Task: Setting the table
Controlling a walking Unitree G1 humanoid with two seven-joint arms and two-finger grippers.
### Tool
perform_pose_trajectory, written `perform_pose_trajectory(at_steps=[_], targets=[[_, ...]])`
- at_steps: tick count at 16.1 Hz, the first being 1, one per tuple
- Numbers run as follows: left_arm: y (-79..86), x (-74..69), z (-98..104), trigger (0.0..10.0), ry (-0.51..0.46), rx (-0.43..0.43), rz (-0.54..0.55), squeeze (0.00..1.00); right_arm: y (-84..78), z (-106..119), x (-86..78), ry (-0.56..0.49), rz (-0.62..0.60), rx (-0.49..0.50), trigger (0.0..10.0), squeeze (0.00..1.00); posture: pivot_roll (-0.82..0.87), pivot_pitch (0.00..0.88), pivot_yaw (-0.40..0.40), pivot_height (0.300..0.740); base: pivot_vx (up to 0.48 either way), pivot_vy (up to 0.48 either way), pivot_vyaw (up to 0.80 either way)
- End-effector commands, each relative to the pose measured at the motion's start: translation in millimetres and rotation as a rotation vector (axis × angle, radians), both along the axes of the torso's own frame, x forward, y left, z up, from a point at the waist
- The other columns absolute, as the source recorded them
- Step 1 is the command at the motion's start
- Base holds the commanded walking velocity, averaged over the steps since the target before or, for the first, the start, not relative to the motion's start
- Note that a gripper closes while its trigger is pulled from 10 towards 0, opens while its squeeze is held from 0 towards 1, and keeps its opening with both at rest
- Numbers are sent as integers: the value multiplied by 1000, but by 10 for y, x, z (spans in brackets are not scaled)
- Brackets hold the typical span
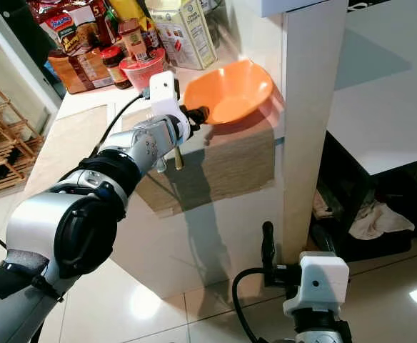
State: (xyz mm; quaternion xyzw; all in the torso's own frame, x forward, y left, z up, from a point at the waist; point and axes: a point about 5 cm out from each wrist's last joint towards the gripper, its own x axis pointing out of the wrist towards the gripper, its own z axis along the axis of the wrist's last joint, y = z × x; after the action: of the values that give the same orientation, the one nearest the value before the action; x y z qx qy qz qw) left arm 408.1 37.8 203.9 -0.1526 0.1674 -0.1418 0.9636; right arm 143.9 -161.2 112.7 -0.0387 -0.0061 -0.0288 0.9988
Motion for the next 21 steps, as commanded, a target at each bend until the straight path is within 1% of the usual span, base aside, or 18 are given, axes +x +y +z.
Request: perform_pose_trajectory(at_steps=[1,2,4,5,7,10,11,12,13,17,18,20,21], targets=[[44,34,92,7922,-57,34,-2,0,21,-12,-4,13,3,4,10000,0,-227,0,242,735,0,0,0],[46,51,172,10000,-111,66,-5,0,23,-13,-3,14,4,5,10000,0,-225,0,242,735,0,0,0],[28,63,260,10000,-185,111,-24,0,30,-19,8,15,8,7,10000,0,-221,0,239,735,0,0,0],[24,63,271,10000,-198,118,-27,0,30,-20,9,14,8,8,10000,0,-221,0,239,735,0,0,0],[-9,61,338,10000,-262,116,-50,0,31,-27,14,15,9,9,10000,0,-218,0,236,735,0,0,0],[-10,67,414,10000,-326,126,-48,0,26,-33,17,15,9,7,10000,0,-217,0,237,735,0,0,0],[2,65,507,10000,-430,159,-49,0,22,-36,21,13,6,7,10000,0,-215,0,237,735,0,0,0],[7,60,509,10000,-456,171,-53,839,22,-36,24,12,6,7,10000,0,-212,0,235,735,0,0,0],[9,53,495,10000,-466,165,-59,1000,19,-38,30,11,7,7,10000,0,-207,0,231,735,0,0,0],[11,47,502,10000,-495,174,-72,1000,11,-42,71,7,21,3,10000,0,-199,0,223,735,0,0,0],[8,47,507,10000,-499,180,-71,0,8,-45,83,6,22,3,10000,0,-199,0,221,735,0,0,0],[21,50,505,10000,-501,185,-61,0,11,-52,97,4,23,1,10000,0,-199,0,224,735,0,0,0],[40,53,473,10000,-487,191,-57,0,10,-50,105,1,22,0,10000,0,-202,0,226,735,0,0,0]])
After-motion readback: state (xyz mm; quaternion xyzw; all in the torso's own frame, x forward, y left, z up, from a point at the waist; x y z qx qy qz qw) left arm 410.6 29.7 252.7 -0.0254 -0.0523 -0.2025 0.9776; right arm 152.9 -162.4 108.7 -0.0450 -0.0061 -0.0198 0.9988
